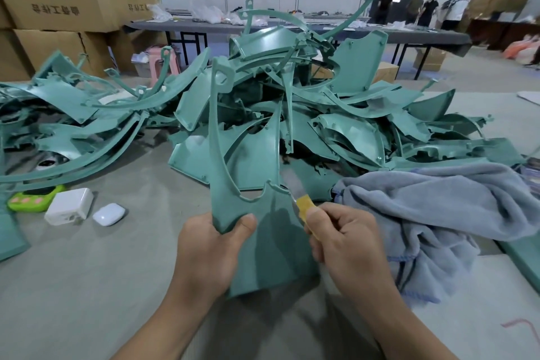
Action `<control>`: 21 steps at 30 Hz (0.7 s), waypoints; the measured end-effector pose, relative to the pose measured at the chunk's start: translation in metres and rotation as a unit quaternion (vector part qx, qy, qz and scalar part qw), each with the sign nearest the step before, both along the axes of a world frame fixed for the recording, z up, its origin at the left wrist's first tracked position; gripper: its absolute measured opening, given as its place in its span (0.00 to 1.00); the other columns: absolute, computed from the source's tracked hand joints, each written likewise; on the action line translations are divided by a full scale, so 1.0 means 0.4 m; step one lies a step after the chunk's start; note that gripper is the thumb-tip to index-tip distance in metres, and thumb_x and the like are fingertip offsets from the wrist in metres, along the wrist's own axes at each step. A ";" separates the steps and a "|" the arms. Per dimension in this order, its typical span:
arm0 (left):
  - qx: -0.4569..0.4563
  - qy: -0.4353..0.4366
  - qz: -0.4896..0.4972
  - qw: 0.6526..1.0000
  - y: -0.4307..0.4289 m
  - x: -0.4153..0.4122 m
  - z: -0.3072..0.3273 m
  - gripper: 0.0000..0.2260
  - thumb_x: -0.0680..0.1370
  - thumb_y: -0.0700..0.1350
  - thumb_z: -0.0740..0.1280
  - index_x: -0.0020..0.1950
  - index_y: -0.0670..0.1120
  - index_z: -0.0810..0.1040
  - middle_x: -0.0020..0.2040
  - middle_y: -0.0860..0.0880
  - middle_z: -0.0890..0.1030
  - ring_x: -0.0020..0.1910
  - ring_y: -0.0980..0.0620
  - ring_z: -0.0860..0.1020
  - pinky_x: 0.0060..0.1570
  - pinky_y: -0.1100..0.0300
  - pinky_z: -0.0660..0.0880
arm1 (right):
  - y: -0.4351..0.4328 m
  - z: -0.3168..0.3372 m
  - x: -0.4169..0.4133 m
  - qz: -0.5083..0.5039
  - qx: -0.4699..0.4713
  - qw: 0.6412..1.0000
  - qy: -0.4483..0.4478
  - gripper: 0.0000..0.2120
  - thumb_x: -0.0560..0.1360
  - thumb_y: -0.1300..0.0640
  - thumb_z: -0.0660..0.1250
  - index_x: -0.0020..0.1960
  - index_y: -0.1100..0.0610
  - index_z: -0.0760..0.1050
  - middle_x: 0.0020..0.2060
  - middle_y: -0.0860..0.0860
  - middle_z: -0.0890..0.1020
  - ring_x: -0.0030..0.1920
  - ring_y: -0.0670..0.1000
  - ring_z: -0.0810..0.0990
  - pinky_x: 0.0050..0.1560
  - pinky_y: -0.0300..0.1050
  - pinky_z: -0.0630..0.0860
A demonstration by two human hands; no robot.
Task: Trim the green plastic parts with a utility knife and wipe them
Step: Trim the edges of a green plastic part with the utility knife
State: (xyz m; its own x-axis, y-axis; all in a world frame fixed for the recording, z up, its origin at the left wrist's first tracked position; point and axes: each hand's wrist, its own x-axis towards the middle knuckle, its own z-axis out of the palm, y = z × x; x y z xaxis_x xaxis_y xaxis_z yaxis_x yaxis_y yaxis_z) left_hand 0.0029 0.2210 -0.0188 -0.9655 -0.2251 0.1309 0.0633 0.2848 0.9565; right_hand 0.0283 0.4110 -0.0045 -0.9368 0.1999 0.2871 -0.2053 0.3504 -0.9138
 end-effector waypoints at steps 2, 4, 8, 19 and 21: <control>-0.012 0.002 0.005 1.000 0.001 0.000 0.001 0.24 0.62 0.66 0.69 0.40 0.45 0.80 0.37 0.42 0.82 0.28 0.52 0.74 0.33 0.42 0.76 | -0.003 -0.006 -0.003 0.002 0.034 0.999 -0.001 0.17 0.75 0.49 0.64 0.33 0.58 0.72 0.21 0.50 0.72 0.23 0.45 0.65 0.25 0.42 0.61; -0.007 -0.002 0.008 1.000 -0.002 -0.002 0.000 0.22 0.64 0.64 0.70 0.40 0.45 0.80 0.36 0.42 0.82 0.28 0.53 0.73 0.33 0.43 0.75 | 0.010 -0.007 -0.009 -0.023 0.045 0.999 0.002 0.17 0.74 0.49 0.64 0.33 0.61 0.70 0.23 0.54 0.69 0.25 0.47 0.63 0.27 0.46 0.60; -0.006 -0.005 0.000 1.000 -0.003 -0.004 0.002 0.23 0.63 0.65 0.70 0.39 0.45 0.80 0.31 0.45 0.81 0.28 0.53 0.73 0.31 0.46 0.74 | 0.011 0.015 -0.003 0.011 -0.040 0.999 0.021 0.17 0.76 0.52 0.66 0.33 0.60 0.73 0.22 0.56 0.70 0.25 0.50 0.65 0.26 0.54 0.61; -0.027 0.006 -0.003 1.000 -0.005 -0.004 0.009 0.14 0.66 0.60 0.72 0.42 0.52 0.82 0.36 0.48 0.84 0.31 0.51 0.80 0.33 0.46 0.79 | -0.013 0.030 0.003 0.028 0.047 0.998 0.043 0.16 0.77 0.50 0.65 0.34 0.57 0.74 0.25 0.56 0.71 0.26 0.50 0.65 0.28 0.53 0.66; -0.009 0.001 -0.002 1.000 -0.003 -0.006 0.008 0.14 0.65 0.61 0.73 0.42 0.52 0.83 0.36 0.48 0.85 0.33 0.48 0.83 0.34 0.44 0.81 | -0.020 0.030 0.009 0.053 0.096 0.993 0.043 0.17 0.80 0.51 0.66 0.34 0.56 0.74 0.25 0.52 0.71 0.26 0.48 0.65 0.27 0.49 0.65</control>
